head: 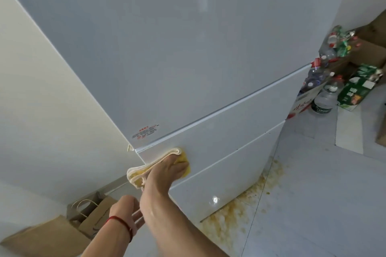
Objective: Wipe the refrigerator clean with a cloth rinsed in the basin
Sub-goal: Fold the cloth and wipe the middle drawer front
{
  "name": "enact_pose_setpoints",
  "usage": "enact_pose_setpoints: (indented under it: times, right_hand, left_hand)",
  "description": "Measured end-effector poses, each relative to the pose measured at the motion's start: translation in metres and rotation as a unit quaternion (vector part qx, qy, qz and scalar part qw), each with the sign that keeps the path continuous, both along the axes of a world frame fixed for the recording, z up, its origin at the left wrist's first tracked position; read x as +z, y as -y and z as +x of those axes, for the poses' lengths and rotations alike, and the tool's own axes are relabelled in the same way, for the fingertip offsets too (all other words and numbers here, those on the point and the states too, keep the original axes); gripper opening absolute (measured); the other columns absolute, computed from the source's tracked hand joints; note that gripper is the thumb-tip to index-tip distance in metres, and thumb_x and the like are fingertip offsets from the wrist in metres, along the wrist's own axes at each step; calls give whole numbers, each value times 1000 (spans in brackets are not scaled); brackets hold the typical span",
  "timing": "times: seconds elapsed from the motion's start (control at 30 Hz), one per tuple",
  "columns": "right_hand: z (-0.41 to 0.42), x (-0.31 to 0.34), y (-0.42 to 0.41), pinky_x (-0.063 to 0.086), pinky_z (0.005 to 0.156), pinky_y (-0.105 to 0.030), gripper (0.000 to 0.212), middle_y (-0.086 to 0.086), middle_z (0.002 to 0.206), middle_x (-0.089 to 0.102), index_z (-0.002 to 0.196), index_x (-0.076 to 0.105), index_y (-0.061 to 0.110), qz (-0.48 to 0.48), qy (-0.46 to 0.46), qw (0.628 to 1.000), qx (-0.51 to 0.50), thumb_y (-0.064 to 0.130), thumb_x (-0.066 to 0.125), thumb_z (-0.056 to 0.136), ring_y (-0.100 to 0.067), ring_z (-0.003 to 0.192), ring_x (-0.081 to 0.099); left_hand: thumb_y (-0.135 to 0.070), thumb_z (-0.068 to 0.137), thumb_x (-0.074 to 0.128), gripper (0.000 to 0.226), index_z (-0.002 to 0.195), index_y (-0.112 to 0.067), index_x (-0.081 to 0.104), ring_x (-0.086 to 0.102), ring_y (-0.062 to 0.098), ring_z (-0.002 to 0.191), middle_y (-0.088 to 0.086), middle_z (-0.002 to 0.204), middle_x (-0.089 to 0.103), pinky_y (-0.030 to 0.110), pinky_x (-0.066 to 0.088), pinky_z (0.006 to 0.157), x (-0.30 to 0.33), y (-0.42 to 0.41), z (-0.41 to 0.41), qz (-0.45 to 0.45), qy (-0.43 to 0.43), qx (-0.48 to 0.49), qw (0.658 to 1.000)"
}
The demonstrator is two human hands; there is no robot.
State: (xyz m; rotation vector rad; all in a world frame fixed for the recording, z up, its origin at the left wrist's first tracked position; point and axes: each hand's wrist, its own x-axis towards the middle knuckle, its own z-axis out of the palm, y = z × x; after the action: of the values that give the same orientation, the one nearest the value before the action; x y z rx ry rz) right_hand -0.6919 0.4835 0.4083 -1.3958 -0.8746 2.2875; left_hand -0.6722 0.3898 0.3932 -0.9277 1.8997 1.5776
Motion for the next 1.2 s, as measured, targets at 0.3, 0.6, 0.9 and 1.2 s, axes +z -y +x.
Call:
enact_pose_setpoints:
  times: [0.3, 0.6, 0.9, 1.2]
  right_hand:
    - [-8, -100, -208, 59, 80, -67, 67, -11, 130, 70, 123, 65, 20, -26, -76, 988, -132, 72, 50, 85, -35, 99, 75]
    - [32, 14, -367, -2, 129, -49, 76, 4, 173, -14, 165, -9, 18, 285, 10, 951, -121, 58, 18, 106, -17, 160, -8]
    - [62, -12, -52, 9, 126, -62, 82, -21, 171, -12, 163, -3, -1, 693, -70, 701, 155, 27, 50, 107, -46, 158, -6]
    - [71, -61, -224, 8, 128, -54, 87, -8, 174, -8, 165, -1, 9, 883, -70, 430, 174, 26, 55, 100, -37, 160, -2]
  left_hand:
    - [3, 95, 48, 22, 108, -7, 63, 63, 29, 89, 12, 100, 67, 47, 52, 86, 20, -51, 11, -50, -86, 48, 994]
    - [10, 89, 49, 43, 124, -16, 55, 58, 23, 108, 5, 116, 62, 35, 49, 89, 59, -109, 46, -129, -370, 116, 913]
    - [15, 79, 54, 71, 135, -29, 52, 52, 17, 123, -7, 128, 60, 44, 44, 106, 63, -95, 83, -258, -441, 64, 857]
    - [10, 85, 55, 76, 151, -22, 32, 49, 16, 122, 4, 143, 40, 38, 45, 97, 54, -98, 79, -219, -403, 77, 885]
